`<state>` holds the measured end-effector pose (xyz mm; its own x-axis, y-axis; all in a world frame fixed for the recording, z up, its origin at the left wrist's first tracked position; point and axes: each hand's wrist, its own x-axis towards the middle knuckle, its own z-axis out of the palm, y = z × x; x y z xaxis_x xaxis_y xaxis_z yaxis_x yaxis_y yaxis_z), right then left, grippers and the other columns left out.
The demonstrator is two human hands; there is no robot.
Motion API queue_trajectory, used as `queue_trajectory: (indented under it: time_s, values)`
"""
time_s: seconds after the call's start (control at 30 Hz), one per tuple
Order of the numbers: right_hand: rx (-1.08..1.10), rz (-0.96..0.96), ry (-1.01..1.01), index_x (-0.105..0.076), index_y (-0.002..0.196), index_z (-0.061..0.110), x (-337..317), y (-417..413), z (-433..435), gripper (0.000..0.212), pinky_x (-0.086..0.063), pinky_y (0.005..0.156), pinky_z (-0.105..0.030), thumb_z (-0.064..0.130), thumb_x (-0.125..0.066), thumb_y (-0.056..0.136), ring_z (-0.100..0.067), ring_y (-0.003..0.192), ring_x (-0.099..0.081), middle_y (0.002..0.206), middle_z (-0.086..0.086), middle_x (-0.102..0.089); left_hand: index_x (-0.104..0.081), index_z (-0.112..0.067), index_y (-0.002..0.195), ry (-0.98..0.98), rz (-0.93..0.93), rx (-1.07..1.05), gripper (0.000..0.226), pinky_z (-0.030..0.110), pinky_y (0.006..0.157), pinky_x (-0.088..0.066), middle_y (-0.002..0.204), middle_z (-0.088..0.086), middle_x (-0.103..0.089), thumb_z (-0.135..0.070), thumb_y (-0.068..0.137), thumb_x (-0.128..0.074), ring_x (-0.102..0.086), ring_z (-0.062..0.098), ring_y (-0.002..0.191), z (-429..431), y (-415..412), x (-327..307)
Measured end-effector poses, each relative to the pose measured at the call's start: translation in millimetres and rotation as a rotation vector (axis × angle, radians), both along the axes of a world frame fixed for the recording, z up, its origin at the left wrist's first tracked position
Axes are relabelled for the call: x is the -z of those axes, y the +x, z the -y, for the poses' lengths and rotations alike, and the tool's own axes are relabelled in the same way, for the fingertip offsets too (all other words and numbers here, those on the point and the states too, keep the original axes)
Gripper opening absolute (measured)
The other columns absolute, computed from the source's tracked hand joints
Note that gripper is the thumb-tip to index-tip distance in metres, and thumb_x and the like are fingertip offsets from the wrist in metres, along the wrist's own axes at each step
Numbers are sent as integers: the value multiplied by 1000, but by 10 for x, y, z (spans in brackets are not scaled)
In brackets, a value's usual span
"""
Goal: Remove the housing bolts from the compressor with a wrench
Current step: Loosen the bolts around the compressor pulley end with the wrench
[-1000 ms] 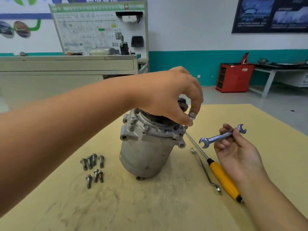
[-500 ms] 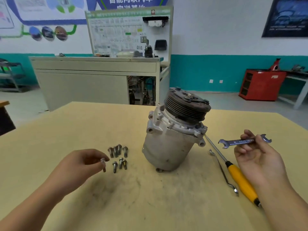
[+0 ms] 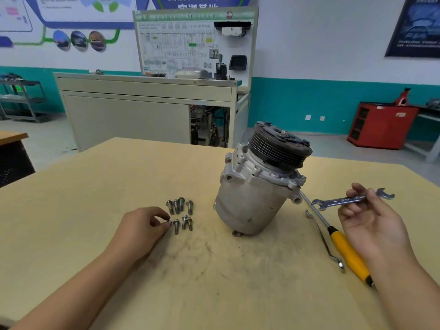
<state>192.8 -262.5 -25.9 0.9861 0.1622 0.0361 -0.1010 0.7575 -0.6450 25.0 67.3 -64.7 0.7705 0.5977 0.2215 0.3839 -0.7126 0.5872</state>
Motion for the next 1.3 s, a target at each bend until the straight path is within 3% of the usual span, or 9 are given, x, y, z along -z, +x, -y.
queue_trajectory:
  time_s: [0.23,0.5,0.67,0.8,0.9,1.07,1.13,1.2,1.3]
  values:
    - [-5,3,-23,-58,86,12,-6,-11,-22,27,-37,44,-12,22,-37,100,-4,43,-41,64,3,-56,-65,-25,119,94,-92,53,47,8,53,-31,72,-13,-58,-46,78,-73,-51,3,67,53,-25,12]
    - [-7,-6,-7,-59,86,10,-24,-16,-21,27,-37,44,-12,21,-38,99,-5,44,-40,65,1,-55,-62,-24,123,134,-164,81,42,21,59,-35,78,-8,-60,-35,83,-71,-55,12,74,104,88,-56]
    - [-45,13,-10,-59,91,7,-22,-19,-50,27,-39,44,-13,19,-37,99,-3,43,-43,68,0,-60,-42,-32,141,103,185,94,63,14,56,-37,92,-9,-56,-53,84,-57,-54,4,77,437,191,-352]
    - [-69,27,-39,-60,91,7,-32,-37,-83,26,-41,43,-13,20,-39,98,-4,43,-44,66,-2,-63,-34,-47,138,-248,444,307,85,20,81,-42,122,-22,-49,-82,60,-41,-52,-6,106,963,424,-607]
    - [-71,27,-26,-61,88,6,-53,-53,-74,26,-41,43,-14,20,-40,96,-5,43,-45,66,-4,-63,-41,-48,130,-362,511,325,82,17,84,-40,126,-15,-51,-83,56,-40,-49,-9,108,1145,664,-665]
    - [-76,17,2,-70,74,7,-74,-61,-77,34,-40,41,-15,20,-44,92,-7,42,-44,66,-6,-61,-43,-58,119,-347,595,260,60,-5,78,-26,130,-9,-32,-78,62,-41,-27,-38,96,1207,806,-542]
    - [-84,21,-16,-65,81,6,-83,-80,-102,24,-40,41,-15,21,-47,87,-7,42,-44,65,-5,-61,-44,-62,112,-354,621,264,46,4,91,-24,142,-11,-29,-75,67,-42,-25,-34,108,1210,841,-499]
    - [-95,37,-43,-61,86,5,-86,-100,-127,21,-40,41,-15,22,-49,81,-7,42,-43,64,-4,-61,-50,-55,113,-349,689,276,29,10,95,-31,136,-22,-45,-61,84,-50,-35,-19,121,1208,897,-486]
    - [-101,51,-59,-60,87,5,-92,-127,-145,21,-40,41,-15,22,-49,80,-7,41,-43,63,-4,-61,-57,-47,103,-339,774,315,25,-1,77,-37,106,-35,-59,-38,81,-56,-51,-18,102,1167,965,-526]
